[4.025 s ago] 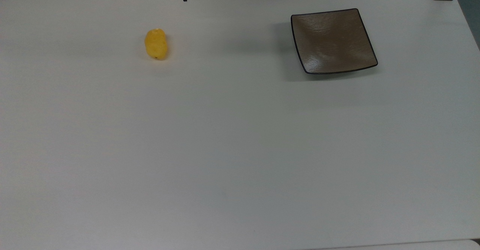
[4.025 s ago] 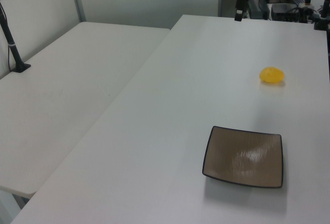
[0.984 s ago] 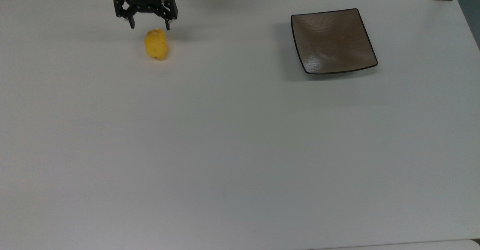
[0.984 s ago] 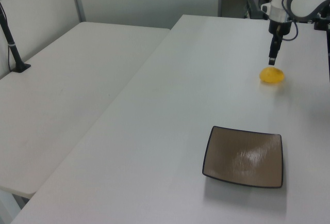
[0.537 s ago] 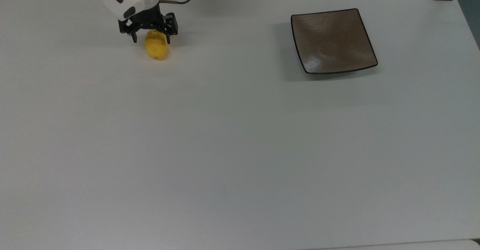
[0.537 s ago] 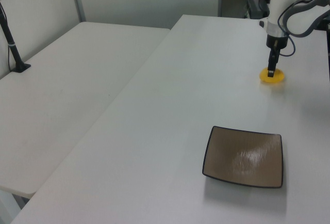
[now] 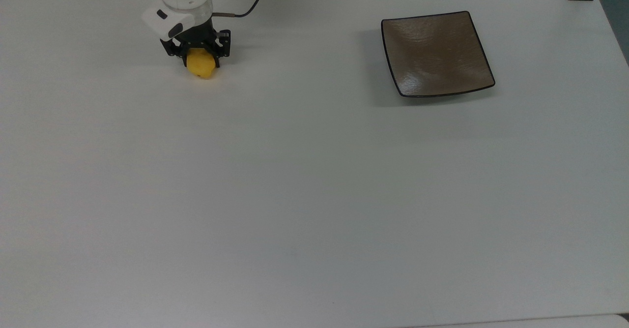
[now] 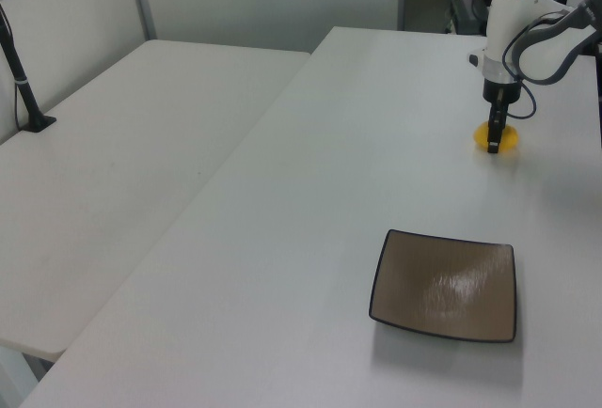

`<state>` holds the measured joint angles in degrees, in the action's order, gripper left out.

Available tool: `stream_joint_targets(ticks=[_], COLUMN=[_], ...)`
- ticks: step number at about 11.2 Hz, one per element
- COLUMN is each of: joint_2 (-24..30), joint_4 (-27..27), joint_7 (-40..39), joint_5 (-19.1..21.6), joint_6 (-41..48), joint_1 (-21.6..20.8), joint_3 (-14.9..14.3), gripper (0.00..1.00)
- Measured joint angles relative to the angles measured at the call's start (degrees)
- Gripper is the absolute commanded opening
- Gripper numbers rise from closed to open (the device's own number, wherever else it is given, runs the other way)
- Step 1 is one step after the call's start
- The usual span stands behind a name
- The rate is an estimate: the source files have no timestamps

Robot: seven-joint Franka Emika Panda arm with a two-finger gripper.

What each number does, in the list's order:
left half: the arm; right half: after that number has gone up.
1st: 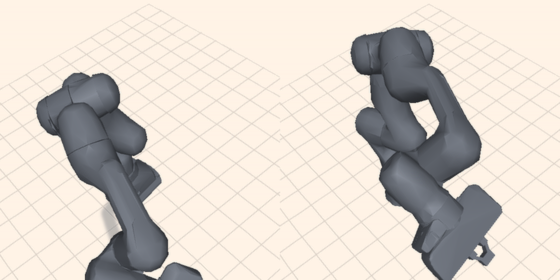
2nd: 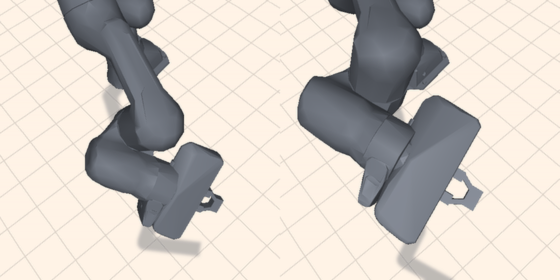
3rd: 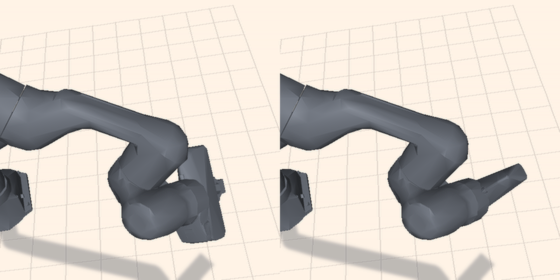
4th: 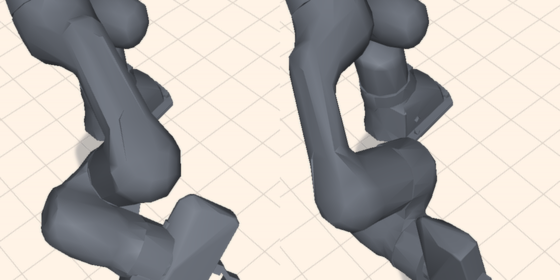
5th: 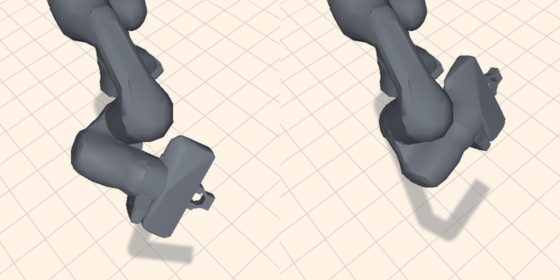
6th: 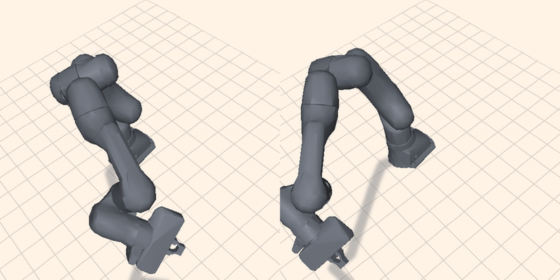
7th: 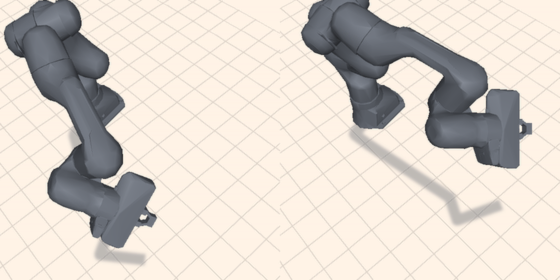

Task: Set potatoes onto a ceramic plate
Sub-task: 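Close the gripper around the yellow potato, then lift the potato and carry it over the brown square plate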

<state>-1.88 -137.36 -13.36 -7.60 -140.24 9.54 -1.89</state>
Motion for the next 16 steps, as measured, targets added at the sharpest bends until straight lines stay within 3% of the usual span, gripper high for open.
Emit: stream_joint_targets(ticks=[4,7,10,12,16], joint_2=[3.66,7.01,7.67,7.69,7.59], joint_4=[2.71,14.87,28.88,34.36,35.88], joint_7=[0.00,0.03,0.05,1.23,10.37], joint_5=[-0.07,-0.01,4.08,5.64,9.14], joint_6=[4.77,22.52,37.42,42.82,43.63], joint_1=[-0.53,-5.67,-11.19,-12.85,-15.82], joint_3=[0.35,0.73,1.53,5.10,12.95], gripper=[0.10,0.12,0.14,0.14,0.17])
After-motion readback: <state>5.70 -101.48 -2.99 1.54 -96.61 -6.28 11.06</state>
